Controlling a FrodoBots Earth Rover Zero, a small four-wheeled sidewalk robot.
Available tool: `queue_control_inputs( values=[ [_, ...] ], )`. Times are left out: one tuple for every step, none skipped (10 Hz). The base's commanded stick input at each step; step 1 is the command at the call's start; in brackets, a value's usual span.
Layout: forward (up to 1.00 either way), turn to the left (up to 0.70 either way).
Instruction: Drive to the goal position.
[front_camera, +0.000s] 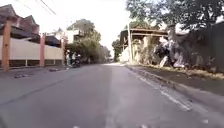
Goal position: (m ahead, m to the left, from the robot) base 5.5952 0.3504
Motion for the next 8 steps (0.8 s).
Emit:
queue_control_inputs(
  values=[
    [1.0,0.0],
    [1.0,0.0],
    [1.0,0.0],
    [1.0,0.0],
    [1.0,0.0],
    [1.0,0.0],
    [1.0,0.0],
    [1.0,0.0]
  ],
)
